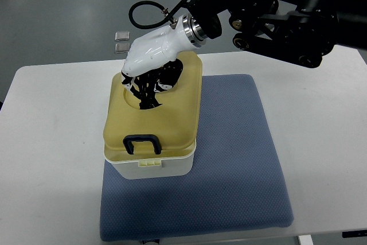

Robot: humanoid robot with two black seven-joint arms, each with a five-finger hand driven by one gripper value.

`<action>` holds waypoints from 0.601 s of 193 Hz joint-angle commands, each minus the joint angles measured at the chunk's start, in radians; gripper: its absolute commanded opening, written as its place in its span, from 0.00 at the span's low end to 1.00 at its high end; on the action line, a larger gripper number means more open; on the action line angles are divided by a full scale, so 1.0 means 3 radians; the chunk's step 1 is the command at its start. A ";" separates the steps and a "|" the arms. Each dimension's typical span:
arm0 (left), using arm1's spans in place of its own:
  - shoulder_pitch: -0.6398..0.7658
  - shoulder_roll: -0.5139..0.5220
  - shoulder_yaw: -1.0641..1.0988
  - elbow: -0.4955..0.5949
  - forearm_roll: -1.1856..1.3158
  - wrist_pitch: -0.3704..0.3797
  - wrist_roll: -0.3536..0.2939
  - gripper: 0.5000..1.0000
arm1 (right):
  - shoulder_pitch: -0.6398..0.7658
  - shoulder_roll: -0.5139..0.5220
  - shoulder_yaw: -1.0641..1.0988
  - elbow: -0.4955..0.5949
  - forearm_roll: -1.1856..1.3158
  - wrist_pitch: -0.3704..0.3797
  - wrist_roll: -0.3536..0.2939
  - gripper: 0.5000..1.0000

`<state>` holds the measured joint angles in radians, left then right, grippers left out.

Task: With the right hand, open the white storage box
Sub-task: 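Lift the yellow lid off the box with the right hand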

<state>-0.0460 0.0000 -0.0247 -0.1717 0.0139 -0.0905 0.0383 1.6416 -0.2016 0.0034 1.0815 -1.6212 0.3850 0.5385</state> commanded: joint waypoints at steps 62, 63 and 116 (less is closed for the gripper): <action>0.0000 0.0000 0.0011 0.0005 0.0000 0.0000 0.0000 1.00 | 0.0086 -0.0131 0.0372 -0.0113 0.0060 0.0067 -0.0016 0.00; 0.0000 0.0000 0.0011 0.0005 0.0000 0.0000 0.0000 1.00 | 0.0086 -0.0146 0.0372 -0.0123 0.0060 0.0067 -0.0021 0.00; 0.0005 0.0000 0.0011 0.0005 0.0000 0.0000 0.0000 1.00 | 0.0050 -0.0453 0.0382 -0.0200 0.0285 0.0281 -0.0358 0.00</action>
<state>-0.0455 0.0000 -0.0215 -0.1702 0.0138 -0.0905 0.0383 1.6653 -0.3010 0.1176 1.0261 -1.5643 0.4512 0.4837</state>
